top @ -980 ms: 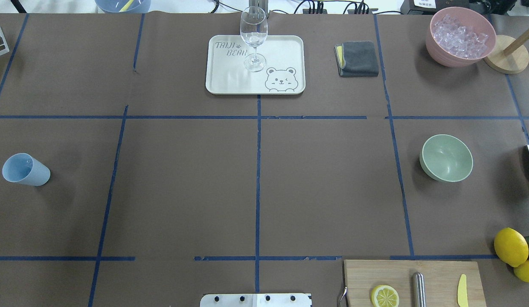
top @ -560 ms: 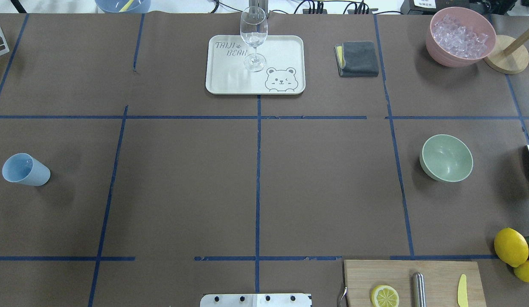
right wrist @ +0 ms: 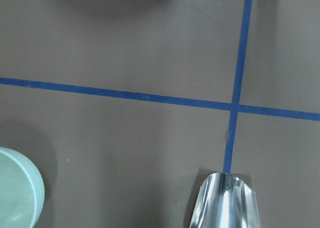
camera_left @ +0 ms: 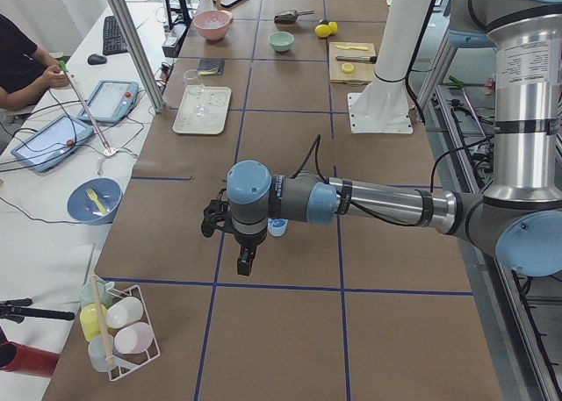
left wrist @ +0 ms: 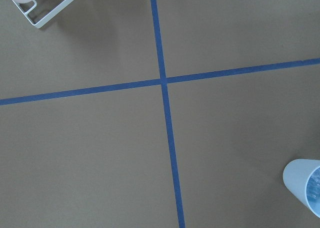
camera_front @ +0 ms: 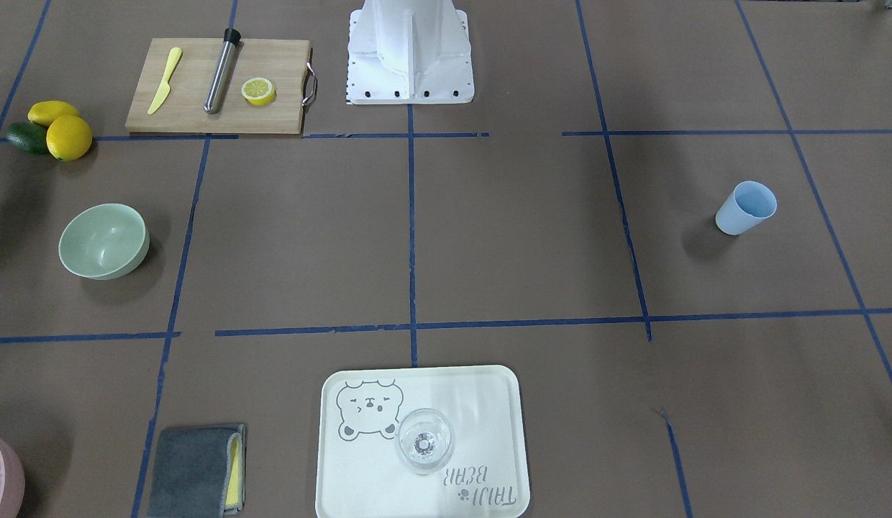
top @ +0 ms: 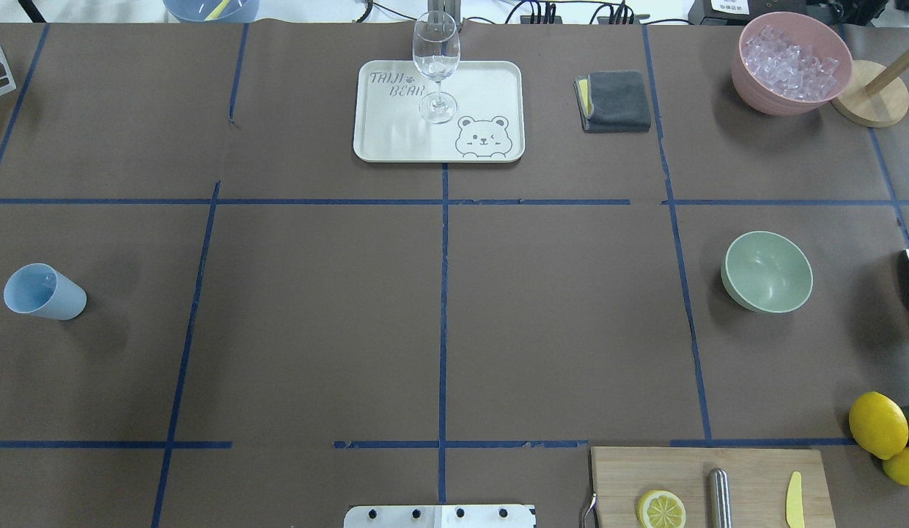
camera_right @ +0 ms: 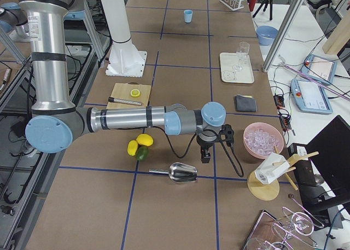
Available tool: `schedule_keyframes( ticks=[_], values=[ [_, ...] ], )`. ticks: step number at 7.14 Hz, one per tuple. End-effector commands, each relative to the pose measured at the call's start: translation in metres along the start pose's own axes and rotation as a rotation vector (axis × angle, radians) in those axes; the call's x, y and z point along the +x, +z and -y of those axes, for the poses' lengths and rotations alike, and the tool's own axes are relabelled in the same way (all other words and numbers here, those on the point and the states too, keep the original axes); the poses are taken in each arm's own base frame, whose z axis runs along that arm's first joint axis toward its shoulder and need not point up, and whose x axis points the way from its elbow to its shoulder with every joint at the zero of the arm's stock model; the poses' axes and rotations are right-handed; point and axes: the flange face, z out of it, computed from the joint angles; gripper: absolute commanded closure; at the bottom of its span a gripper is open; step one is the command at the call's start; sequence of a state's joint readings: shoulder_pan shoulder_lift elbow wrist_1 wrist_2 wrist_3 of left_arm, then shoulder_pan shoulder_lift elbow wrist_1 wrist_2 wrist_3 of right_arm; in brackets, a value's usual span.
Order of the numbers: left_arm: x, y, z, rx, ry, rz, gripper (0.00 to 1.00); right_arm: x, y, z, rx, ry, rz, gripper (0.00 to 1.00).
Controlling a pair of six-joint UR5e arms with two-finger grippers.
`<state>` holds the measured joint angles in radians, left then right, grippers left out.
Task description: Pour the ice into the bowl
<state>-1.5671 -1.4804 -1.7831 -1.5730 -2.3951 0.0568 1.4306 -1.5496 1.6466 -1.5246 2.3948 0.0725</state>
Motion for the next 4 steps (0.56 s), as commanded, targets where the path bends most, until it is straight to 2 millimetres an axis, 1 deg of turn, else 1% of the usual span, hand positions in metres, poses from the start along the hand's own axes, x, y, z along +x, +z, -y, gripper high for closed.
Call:
schedule_keyframes(
  ticks=[1,2,3,4],
  values=[
    [0.005,0.006,-0.001,-0.007,-0.016,-0.1,0.0,-0.048,0.019,-0.006,-0.004,-0.044,0.022,0.0],
    [0.005,0.006,-0.001,-0.008,-0.016,-0.1,0.0,-0.074,0.034,-0.005,0.005,-0.002,0.039,0.0],
    [0.007,0.004,0.0,-0.001,-0.009,-0.1,0.0,-0.119,0.062,-0.008,0.01,0.029,0.067,0.0],
    [0.008,0.003,0.0,0.0,-0.006,-0.1,0.0,-0.133,0.082,-0.028,0.015,0.068,0.106,0.0]
  ],
)
